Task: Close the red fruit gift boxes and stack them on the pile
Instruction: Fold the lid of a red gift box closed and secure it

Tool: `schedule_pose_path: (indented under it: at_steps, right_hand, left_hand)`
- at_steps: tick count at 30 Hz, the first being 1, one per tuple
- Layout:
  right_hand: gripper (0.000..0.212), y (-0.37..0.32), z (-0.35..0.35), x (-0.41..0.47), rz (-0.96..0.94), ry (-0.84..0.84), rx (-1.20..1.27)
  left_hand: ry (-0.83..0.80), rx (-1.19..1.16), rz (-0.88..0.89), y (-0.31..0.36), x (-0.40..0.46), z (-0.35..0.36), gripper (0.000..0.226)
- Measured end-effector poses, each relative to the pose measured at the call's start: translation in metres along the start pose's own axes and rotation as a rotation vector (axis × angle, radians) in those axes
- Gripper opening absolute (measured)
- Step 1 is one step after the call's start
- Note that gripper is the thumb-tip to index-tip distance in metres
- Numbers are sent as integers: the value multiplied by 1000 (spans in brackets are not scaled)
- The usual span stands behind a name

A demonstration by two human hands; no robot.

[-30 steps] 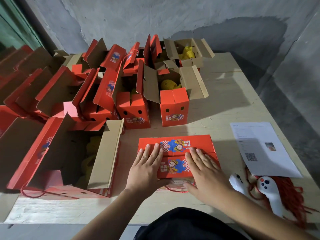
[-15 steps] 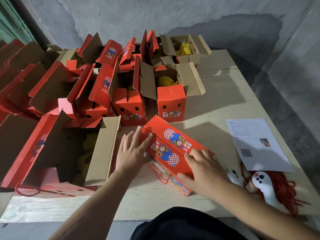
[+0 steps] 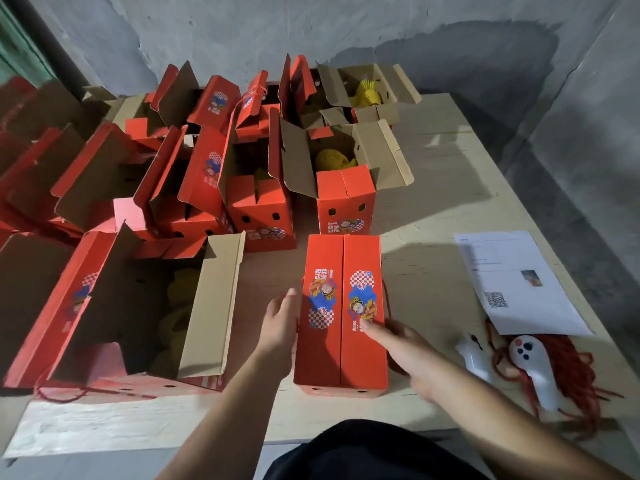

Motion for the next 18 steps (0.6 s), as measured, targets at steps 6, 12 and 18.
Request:
schedule_pose_path:
  at_steps: [6,12,18]
  right_hand:
    - [39,-46,-10,-9,-417,341,264]
    - [45,-77,14,-17,-568,311,-70]
    - [40,-84,61,-21,-454,99,89]
  left_hand:
    - [-400,75,-293,-16,-19,29,56]
    - [1,-197,88,37,-15,-1,40]
    - [-210,-199,439,109,-67,14,18]
Point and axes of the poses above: each hand's wrist, its own x-axis towards the middle knuckle, its own z-axis out of the palm, y = z × x, the point moved 10 cm from there along x, towards the middle knuckle, and after that the axes turned 15 degrees about x, right-handed, at the moved point
